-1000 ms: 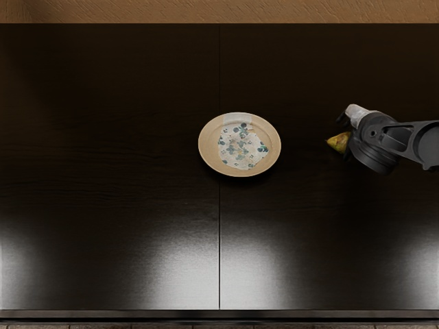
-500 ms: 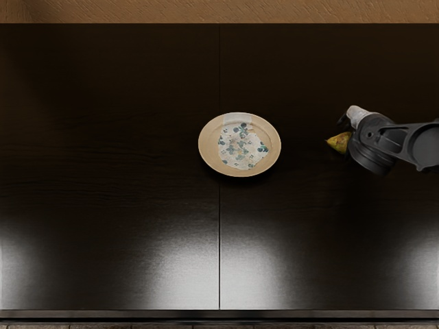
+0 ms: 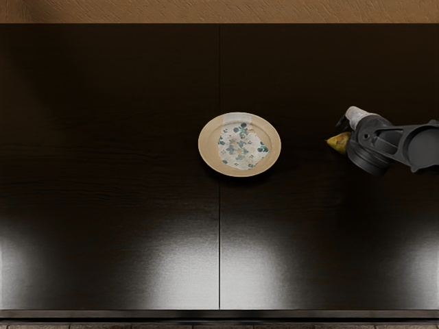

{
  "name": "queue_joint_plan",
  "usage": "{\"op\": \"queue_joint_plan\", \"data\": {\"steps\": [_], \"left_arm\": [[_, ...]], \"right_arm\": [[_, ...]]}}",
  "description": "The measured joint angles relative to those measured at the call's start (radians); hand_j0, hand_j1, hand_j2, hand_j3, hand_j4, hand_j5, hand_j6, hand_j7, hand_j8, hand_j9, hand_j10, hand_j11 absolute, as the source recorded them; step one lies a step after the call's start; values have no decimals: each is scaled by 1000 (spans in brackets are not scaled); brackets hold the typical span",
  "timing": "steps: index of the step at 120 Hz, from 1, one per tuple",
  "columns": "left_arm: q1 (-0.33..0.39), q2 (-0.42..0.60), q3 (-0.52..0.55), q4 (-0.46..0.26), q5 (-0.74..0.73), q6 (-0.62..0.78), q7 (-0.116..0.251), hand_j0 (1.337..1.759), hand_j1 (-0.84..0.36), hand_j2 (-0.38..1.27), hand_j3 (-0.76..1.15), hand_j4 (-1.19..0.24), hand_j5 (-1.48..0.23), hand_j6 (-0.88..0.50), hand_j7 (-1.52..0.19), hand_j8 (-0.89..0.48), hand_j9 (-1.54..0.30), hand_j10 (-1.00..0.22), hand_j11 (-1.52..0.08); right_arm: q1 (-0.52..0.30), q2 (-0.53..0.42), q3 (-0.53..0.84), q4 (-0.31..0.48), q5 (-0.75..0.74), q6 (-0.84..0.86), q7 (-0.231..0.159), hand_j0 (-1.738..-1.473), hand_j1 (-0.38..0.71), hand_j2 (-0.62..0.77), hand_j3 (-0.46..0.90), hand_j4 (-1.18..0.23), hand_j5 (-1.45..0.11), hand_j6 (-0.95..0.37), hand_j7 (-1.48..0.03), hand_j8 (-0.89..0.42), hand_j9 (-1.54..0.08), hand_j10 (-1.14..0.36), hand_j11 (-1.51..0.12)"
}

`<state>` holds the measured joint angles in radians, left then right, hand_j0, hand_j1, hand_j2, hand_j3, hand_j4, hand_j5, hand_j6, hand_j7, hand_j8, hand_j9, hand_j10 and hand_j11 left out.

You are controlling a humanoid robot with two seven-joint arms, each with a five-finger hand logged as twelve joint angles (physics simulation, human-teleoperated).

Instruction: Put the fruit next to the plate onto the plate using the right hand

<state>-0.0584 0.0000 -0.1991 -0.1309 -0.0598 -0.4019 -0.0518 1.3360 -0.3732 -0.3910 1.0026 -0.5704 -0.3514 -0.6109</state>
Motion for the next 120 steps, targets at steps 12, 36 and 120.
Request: {"op": "queue_joint_plan", "data": {"steps": [12, 36, 120], "left_arm": [[-1, 0, 1, 0, 0, 0, 0, 1658, 334, 2, 0, -13, -17, -13, -17, -13, -17, -13, -17], [-1, 0, 1, -1, 0, 0, 0, 1658, 334, 2, 0, -13, -17, -13, -17, -13, -17, -13, -17], [-3, 0, 1, 0, 0, 0, 0, 1658, 334, 3, 0, -13, -17, -13, -17, -13, -17, -13, -17]], "right_arm": [[-4, 2, -1, -2, -1, 0, 0, -1658, 148, -81, 0, -416, -540, -417, -540, -417, -540, -416, -540], [-6, 3, -2, -4, -1, 0, 0, -1657, 183, -83, 0, -451, -591, -453, -588, -451, -590, -451, -590], [-6, 3, 1, -3, -2, 2, -1, -1654, 251, 25, 0, -532, -748, -431, -739, -429, -747, -565, -746]]}}
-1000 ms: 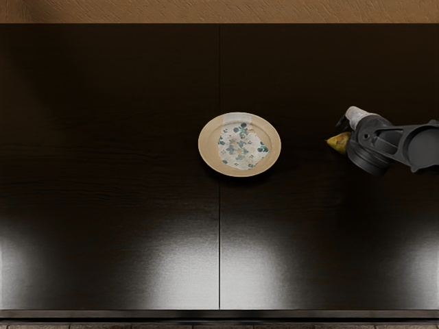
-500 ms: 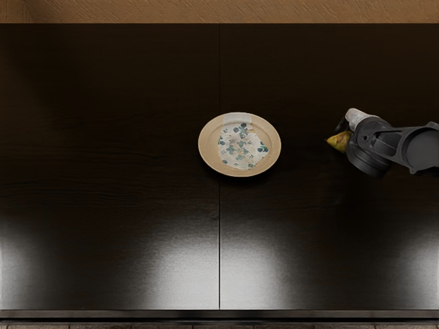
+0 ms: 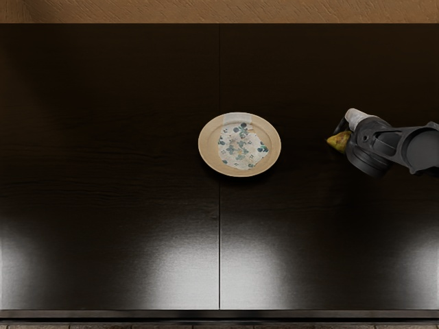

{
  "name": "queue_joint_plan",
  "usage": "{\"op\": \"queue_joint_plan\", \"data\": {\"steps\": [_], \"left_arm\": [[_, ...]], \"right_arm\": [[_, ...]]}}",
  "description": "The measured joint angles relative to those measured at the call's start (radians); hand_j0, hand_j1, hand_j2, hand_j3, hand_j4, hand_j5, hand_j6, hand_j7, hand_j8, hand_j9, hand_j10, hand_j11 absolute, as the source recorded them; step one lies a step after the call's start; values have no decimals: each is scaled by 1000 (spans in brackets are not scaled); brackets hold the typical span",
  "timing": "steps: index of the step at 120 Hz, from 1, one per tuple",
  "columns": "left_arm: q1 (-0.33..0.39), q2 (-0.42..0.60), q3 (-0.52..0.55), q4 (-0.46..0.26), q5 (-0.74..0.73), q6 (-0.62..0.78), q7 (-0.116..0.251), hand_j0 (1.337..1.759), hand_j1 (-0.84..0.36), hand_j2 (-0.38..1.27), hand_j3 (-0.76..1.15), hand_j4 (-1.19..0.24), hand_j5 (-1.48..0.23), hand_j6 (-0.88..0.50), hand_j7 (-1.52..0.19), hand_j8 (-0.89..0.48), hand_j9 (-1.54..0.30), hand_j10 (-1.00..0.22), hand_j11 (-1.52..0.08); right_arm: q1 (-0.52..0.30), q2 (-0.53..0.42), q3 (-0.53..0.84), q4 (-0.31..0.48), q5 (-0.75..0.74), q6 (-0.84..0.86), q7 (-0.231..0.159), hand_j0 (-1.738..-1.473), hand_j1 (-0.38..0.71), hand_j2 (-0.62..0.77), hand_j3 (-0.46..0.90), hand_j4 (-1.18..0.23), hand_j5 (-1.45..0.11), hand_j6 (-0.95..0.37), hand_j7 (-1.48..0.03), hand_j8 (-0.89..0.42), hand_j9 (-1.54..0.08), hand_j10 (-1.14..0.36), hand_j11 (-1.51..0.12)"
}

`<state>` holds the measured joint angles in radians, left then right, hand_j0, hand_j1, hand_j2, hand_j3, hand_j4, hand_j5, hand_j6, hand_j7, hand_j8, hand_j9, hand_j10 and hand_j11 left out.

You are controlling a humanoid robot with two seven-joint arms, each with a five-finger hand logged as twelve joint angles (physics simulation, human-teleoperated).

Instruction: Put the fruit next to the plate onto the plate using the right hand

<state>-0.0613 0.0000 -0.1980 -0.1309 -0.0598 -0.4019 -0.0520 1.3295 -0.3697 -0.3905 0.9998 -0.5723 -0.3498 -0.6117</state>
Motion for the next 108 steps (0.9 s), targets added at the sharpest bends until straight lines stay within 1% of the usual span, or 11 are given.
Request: {"op": "queue_joint_plan", "data": {"steps": [34, 52, 70, 108], "left_arm": [[0, 0, 0, 0, 0, 0, 0, 1658, 334, 3, 0, -13, -17, -13, -17, -13, -17, -13, -17], [0, 0, 0, 0, 0, 0, 0, 1658, 334, 3, 0, -13, -17, -13, -17, -13, -17, -13, -17], [0, 0, 0, 0, 0, 0, 0, 1658, 334, 3, 0, -13, -17, -13, -17, -13, -17, -13, -17], [1, 0, 0, 0, 0, 0, 0, 1658, 334, 3, 0, -13, -17, -13, -17, -13, -17, -13, -17]], "right_arm": [[1, 0, 2, 3, -2, 0, 1, -1653, 245, 131, 0, -567, -792, -467, -798, -475, -805, -612, -804], [3, -1, 4, 8, -1, 0, 1, -1653, 237, 166, 0, -582, -811, -481, -817, -494, -825, -626, -825], [4, -11, 12, 16, 1, 1, 1, -1653, 222, 161, 0, -593, -831, -492, -828, -504, -841, -630, -841], [19, -85, 66, 107, 3, 8, 0, -1653, 222, 185, 0, -582, -878, -478, -873, -492, -887, -664, -887]]}}
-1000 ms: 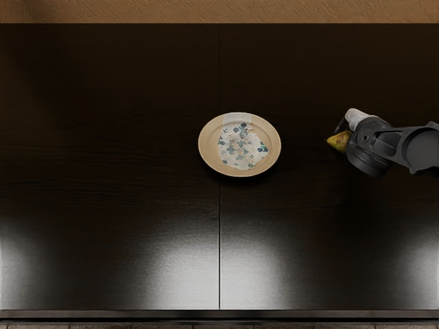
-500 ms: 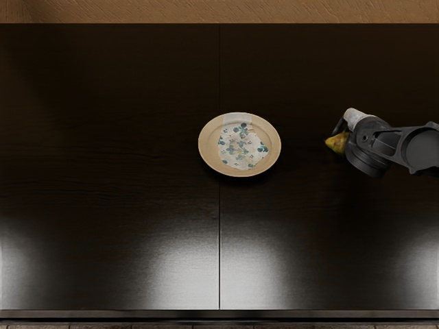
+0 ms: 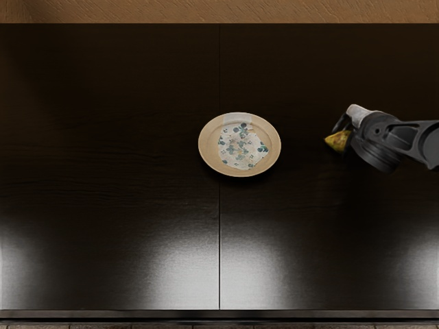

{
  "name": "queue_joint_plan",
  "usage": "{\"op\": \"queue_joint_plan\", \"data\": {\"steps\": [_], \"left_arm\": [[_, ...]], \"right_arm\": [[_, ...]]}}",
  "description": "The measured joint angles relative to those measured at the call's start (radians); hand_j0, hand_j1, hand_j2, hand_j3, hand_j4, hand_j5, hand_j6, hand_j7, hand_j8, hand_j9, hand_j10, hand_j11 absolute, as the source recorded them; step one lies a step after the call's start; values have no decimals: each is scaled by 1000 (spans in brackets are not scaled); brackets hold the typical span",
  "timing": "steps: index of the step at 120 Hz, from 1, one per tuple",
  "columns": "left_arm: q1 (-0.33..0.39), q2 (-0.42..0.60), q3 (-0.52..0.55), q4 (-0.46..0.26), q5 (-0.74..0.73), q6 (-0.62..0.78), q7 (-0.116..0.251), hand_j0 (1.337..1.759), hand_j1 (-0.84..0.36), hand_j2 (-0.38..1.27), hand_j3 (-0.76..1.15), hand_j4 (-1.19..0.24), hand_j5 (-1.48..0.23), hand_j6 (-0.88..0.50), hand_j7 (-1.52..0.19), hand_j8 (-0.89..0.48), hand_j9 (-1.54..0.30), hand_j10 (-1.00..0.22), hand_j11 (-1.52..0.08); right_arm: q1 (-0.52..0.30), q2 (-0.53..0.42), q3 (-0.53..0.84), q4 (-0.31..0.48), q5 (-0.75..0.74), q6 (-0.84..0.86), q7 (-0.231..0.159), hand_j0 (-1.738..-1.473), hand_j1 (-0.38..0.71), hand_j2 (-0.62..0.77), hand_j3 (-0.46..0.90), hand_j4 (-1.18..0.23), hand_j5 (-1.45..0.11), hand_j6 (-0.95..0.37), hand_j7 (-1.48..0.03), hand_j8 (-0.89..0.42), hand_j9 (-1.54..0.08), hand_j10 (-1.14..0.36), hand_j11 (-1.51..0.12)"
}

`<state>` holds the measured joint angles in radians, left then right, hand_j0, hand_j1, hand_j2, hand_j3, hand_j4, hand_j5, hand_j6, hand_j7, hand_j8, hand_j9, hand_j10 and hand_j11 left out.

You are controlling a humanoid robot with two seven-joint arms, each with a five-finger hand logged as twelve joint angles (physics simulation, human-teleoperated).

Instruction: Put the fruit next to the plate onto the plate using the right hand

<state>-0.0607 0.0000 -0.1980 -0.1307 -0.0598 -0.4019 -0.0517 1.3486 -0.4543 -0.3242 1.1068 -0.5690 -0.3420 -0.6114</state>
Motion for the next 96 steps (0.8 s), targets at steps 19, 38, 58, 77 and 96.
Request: {"op": "queue_joint_plan", "data": {"steps": [19, 38, 58, 77, 96], "left_arm": [[1, 0, 0, 0, 0, 0, 0, 1658, 334, 3, 0, -13, -17, -13, -17, -13, -17, -13, -17], [3, 0, 0, 0, 0, 0, 0, 1658, 334, 3, 0, -13, -17, -13, -17, -13, -17, -13, -17], [5, 0, 0, 0, 0, 0, 0, 1658, 334, 3, 0, -13, -17, -13, -17, -13, -17, -13, -17], [7, 0, 0, 0, 0, 0, 0, 1658, 334, 3, 0, -13, -17, -13, -17, -13, -17, -13, -17], [7, 0, 0, 0, 0, 0, 0, 1658, 334, 3, 0, -13, -17, -13, -17, -13, -17, -13, -17]], "right_arm": [[12, -39, 39, 69, 1, 2, 0, -1653, 228, 221, 1, -595, -926, -457, -918, -477, -937, -695, -937], [32, -70, 70, 130, 6, 4, 0, -1653, 237, 235, 0, -629, -956, -442, -945, -459, -967, -714, -967], [41, -95, 130, 175, 10, 25, 0, -1654, 240, 255, 1, -667, -981, -437, -961, -460, -989, -723, -990], [55, -118, 173, 220, 15, 37, 1, -1656, 255, 279, 2, -692, -1008, -422, -968, -438, -1022, -713, -1027], [67, -120, 201, 237, 18, 49, 1, -1656, 257, 276, 1, -700, -1023, -421, -977, -425, -1039, -715, -1045]]}}
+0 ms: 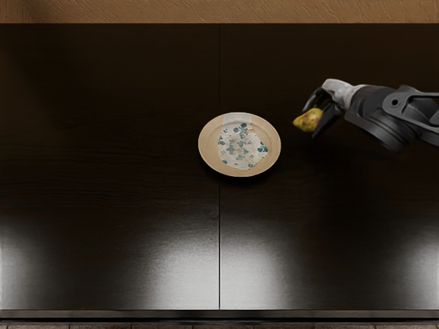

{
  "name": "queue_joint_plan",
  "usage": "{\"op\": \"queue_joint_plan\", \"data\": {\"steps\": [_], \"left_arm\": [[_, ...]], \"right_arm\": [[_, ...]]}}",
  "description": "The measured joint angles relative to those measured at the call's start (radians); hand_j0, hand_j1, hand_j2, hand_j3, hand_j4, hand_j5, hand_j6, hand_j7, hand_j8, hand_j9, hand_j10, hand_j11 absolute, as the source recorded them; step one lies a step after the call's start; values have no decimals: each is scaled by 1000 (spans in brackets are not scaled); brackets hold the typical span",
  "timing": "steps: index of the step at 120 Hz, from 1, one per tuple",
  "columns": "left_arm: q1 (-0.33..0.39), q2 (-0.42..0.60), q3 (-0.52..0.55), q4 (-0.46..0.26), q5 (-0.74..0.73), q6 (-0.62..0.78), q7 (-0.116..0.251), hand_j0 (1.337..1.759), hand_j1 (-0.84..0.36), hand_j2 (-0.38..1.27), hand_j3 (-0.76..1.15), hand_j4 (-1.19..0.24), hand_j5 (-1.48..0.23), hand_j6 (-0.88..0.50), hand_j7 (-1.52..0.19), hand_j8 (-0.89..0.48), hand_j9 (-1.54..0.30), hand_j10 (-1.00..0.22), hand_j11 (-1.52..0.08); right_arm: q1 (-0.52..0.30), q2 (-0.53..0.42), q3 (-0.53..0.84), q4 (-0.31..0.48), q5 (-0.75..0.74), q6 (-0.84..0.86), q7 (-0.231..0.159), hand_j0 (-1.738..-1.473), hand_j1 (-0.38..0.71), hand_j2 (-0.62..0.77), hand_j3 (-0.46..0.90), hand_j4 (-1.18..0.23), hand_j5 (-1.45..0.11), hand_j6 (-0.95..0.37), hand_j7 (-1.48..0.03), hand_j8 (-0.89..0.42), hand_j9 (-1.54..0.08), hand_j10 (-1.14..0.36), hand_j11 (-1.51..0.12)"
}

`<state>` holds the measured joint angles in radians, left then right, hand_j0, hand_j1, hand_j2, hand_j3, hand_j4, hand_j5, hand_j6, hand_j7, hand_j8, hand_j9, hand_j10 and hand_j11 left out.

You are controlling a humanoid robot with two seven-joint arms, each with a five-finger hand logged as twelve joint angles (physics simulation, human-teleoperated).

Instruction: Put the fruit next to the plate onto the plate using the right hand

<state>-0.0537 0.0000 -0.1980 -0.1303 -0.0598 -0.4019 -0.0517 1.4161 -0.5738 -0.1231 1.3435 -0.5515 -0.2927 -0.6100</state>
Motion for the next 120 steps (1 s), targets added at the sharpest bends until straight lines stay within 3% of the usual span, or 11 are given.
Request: {"op": "queue_joint_plan", "data": {"steps": [17, 37, 71, 120], "left_arm": [[0, 0, 0, 0, 0, 0, 0, 1658, 334, 3, 0, -13, -17, -13, -17, -13, -17, -13, -17], [0, 0, 0, 0, 0, 0, 0, 1658, 334, 3, 0, -13, -17, -13, -17, -13, -17, -13, -17], [0, 0, 0, 1, 0, 0, 0, 1658, 334, 3, 0, -13, -17, -13, -17, -13, -17, -13, -17], [0, 0, 0, 1, 0, 0, 0, 1658, 334, 3, 0, -13, -17, -13, -17, -13, -17, -13, -17]], "right_arm": [[11, 9, 21, 10, 7, 6, 0, -1656, 260, 290, 1, -704, -1039, -415, -992, -420, -1051, -728, -1058], [38, 48, 27, 10, 29, 3, 0, -1657, 289, 407, 2, -720, -1053, -411, -1002, -427, -1064, -735, -1071], [85, 179, 58, -41, 69, 2, -1, -1658, 348, 570, 2, -736, -1095, -407, -1019, -409, -1091, -742, -1098], [93, 287, 62, -123, 91, 3, -1, -1657, 299, 552, 0, -791, -1120, -459, -1066, -452, -1118, -791, -1123]]}}
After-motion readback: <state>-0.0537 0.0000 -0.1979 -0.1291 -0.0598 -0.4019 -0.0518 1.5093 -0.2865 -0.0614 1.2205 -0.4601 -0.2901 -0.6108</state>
